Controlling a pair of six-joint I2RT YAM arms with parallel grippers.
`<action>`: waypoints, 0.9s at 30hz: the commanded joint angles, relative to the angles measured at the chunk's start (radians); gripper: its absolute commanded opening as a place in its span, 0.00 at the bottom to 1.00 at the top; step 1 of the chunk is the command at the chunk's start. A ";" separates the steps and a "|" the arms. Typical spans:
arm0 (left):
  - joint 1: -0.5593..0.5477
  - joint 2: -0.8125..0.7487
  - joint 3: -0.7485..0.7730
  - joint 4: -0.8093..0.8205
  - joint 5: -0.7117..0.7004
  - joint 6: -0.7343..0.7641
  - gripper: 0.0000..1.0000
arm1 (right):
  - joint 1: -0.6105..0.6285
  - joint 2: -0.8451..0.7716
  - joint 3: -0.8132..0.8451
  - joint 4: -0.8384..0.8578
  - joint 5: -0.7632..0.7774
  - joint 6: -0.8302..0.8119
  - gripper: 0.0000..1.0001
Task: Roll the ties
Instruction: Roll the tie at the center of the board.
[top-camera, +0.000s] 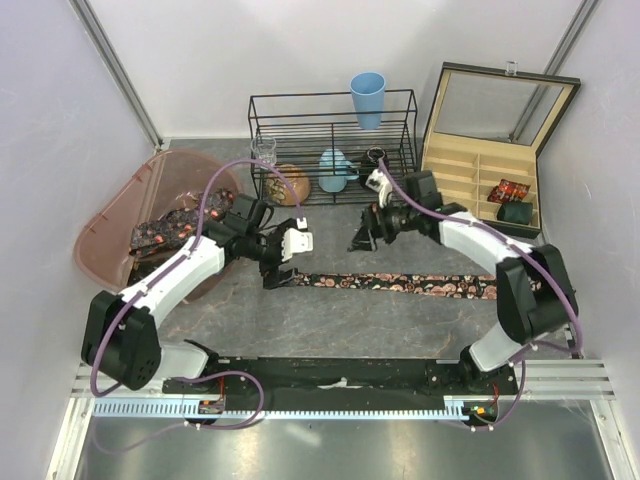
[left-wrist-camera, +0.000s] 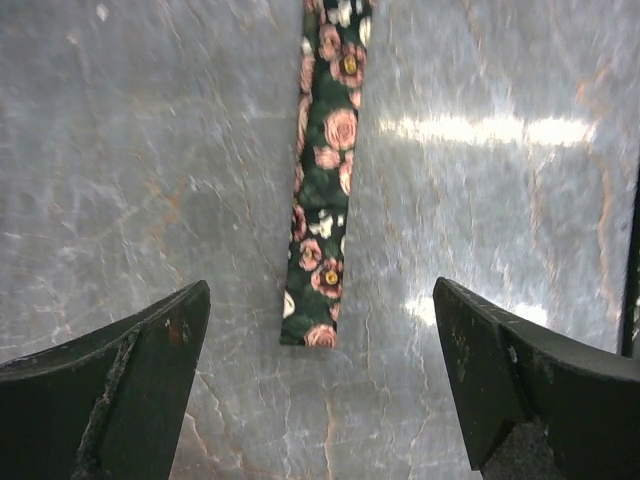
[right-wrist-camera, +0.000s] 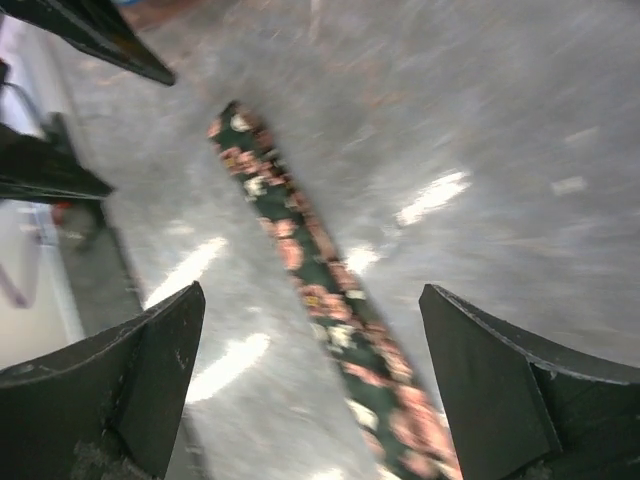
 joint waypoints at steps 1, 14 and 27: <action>0.009 0.053 -0.031 -0.007 -0.059 0.159 0.95 | 0.083 0.064 -0.097 0.283 -0.059 0.349 0.90; 0.015 0.190 -0.089 0.117 -0.212 0.253 0.73 | 0.207 0.230 -0.174 0.520 0.016 0.589 0.19; 0.017 0.217 -0.108 0.137 -0.234 0.244 0.62 | 0.246 0.352 -0.140 0.470 0.071 0.517 0.11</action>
